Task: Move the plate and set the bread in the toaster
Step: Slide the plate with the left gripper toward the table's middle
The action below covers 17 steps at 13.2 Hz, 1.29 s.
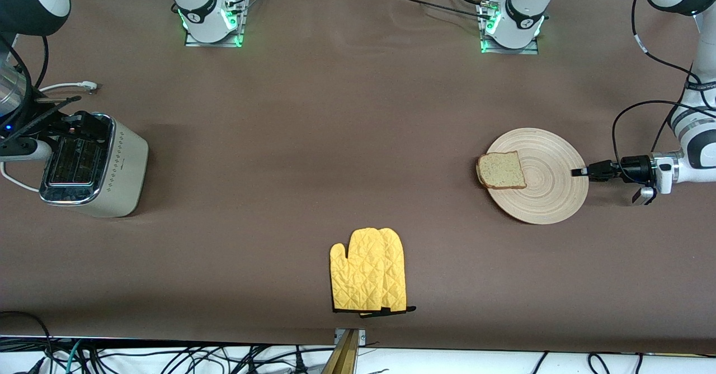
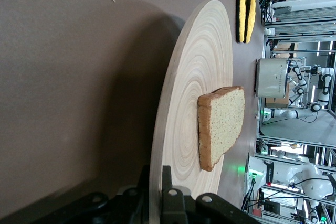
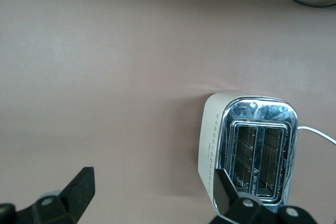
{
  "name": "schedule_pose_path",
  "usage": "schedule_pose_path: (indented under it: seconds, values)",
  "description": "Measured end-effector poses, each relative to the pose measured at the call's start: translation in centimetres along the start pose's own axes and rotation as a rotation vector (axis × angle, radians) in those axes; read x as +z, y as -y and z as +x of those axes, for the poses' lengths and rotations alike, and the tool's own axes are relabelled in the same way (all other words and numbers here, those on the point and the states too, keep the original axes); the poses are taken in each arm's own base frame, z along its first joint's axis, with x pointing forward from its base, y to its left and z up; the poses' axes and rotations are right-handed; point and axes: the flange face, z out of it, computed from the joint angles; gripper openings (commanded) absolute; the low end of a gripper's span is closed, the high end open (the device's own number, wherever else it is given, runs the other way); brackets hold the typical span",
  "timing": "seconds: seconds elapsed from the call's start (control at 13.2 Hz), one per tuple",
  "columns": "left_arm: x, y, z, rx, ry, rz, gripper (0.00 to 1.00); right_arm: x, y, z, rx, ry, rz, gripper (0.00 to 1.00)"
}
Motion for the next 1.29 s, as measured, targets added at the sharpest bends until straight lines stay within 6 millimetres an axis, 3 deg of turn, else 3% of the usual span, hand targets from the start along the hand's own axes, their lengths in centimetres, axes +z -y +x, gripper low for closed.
schedule_pose_path:
  seconds: [0.3, 0.61, 0.91, 1.29]
  values:
    - [2.0, -2.2, 1.2, -0.037, 0.06, -0.064, 0.0, 0.0, 0.0, 0.0, 0.0, 0.0, 0.0, 1.0]
    - [6.0, -7.3, 5.1, 0.009, 0.114, -0.111, 0.0, 0.0, 0.0, 0.0, 0.0, 0.0, 0.0, 1.0]
    - [12.7, -14.9, 9.3, 0.052, 0.215, -0.129, 0.0, 0.0, 0.0, 0.0, 0.0, 0.0, 0.0, 1.0]
    - [23.0, -20.0, 11.8, 0.115, 0.292, -0.058, 0.0, 0.0, -0.1, 0.0, 0.001, 0.001, 0.0, 1.0]
